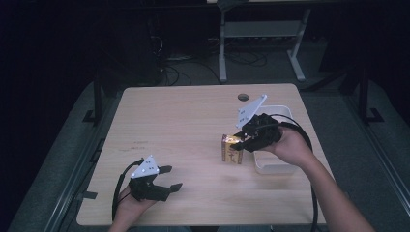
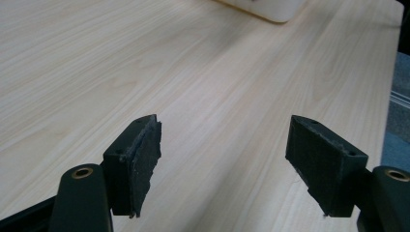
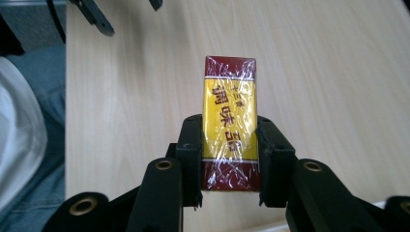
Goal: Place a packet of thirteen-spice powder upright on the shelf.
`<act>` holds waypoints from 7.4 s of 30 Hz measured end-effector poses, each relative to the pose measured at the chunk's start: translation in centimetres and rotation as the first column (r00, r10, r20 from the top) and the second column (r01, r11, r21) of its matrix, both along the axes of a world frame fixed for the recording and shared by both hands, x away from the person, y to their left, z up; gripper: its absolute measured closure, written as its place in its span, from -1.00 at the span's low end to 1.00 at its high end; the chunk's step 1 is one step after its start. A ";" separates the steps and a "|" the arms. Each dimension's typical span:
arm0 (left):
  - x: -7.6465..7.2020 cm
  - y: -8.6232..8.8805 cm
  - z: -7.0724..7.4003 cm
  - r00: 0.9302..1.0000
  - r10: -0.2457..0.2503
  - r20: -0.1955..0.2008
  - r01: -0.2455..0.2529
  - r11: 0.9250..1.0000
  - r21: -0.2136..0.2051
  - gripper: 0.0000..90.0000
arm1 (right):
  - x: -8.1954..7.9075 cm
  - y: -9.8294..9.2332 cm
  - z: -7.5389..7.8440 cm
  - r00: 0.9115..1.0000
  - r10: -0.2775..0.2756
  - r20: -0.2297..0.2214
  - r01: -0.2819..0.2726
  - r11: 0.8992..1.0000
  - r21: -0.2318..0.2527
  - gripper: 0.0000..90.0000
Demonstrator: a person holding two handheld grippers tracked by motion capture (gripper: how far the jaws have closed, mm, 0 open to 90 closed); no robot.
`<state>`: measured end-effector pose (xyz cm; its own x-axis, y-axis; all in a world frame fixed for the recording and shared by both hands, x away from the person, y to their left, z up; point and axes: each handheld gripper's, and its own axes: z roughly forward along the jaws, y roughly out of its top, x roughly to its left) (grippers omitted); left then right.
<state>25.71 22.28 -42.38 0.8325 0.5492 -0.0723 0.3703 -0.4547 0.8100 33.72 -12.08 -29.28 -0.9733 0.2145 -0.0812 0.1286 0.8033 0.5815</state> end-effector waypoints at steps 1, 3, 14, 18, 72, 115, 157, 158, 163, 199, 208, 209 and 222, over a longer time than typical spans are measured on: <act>0.0 0.1 -0.1 1.000 0.007 -0.004 -0.007 1.000 -0.006 -0.40 | 0.1 -0.1 0.2 1.000 0.003 0.011 -0.003 1.000 -0.008 0.49; 0.1 0.3 -0.1 1.000 0.012 -0.009 -0.012 1.000 -0.009 -0.40 | 0.5 -0.3 0.5 0.999 0.018 0.038 -0.017 0.999 -0.035 0.49; 0.5 1.2 -0.2 0.999 0.036 -0.015 -0.036 0.999 -0.024 -0.42 | 2.4 -1.4 1.6 0.993 0.045 0.114 -0.027 0.988 -0.154 0.49; 0.6 1.4 -0.3 0.999 0.038 -0.021 -0.039 0.999 -0.028 -0.42 | 3.1 -2.4 2.0 0.989 0.043 0.140 -0.020 0.987 -0.159 0.49; 0.6 1.4 -0.2 0.999 0.033 -0.031 -0.034 0.998 -0.044 -0.42 | 6.2 -8.0 -1.3 0.996 0.056 0.063 -0.033 0.948 -0.316 0.40; 0.5 1.2 -0.1 0.999 0.025 -0.027 -0.026 0.999 -0.046 -0.41 | 6.6 -8.7 -3.3 0.998 -0.063 0.008 0.063 0.976 -0.206 0.42; 0.5 1.4 0.0 0.999 0.032 -0.017 -0.033 0.999 -0.043 -0.41 | 3.7 -11.2 -2.6 0.992 -0.128 0.001 0.127 0.988 -0.090 0.14; 0.5 1.4 0.0 0.999 0.032 -0.018 -0.033 0.999 -0.042 -0.41 | 3.5 -11.3 -2.6 0.991 -0.131 0.001 0.130 0.988 -0.088 0.14; 0.5 1.4 0.0 0.999 0.034 -0.018 -0.035 0.998 -0.042 -0.41 | 2.7 -12.0 -2.9 0.991 -0.136 -0.003 0.135 0.988 -0.069 0.12; 0.5 1.6 0.0 0.999 0.036 -0.019 -0.037 0.998 -0.043 -0.41 | -5.0 -8.8 -6.8 0.992 -0.101 -0.069 0.107 0.991 0.079 -0.23; 0.6 1.8 0.0 0.999 0.039 -0.014 -0.039 0.999 -0.033 -0.41 | -5.4 -5.9 -8.3 0.992 -0.077 -0.103 0.089 0.989 0.117 -0.28; 0.6 1.9 0.0 0.999 0.039 -0.013 -0.039 0.999 -0.031 -0.41 | -5.4 -5.5 -8.5 0.992 -0.074 -0.106 0.086 0.990 0.112 -0.28; 0.6 1.9 0.0 0.999 0.040 -0.012 -0.040 0.999 -0.024 -0.41 | -5.7 -1.3 -10.5 0.986 -0.020 -0.168 0.043 0.990 0.135 -0.32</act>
<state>26.29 24.21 -42.35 0.8090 0.5799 -0.0959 0.3975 -0.4196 0.8160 28.03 -13.36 -39.79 -0.9634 0.2430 0.1135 0.2565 0.7112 0.6545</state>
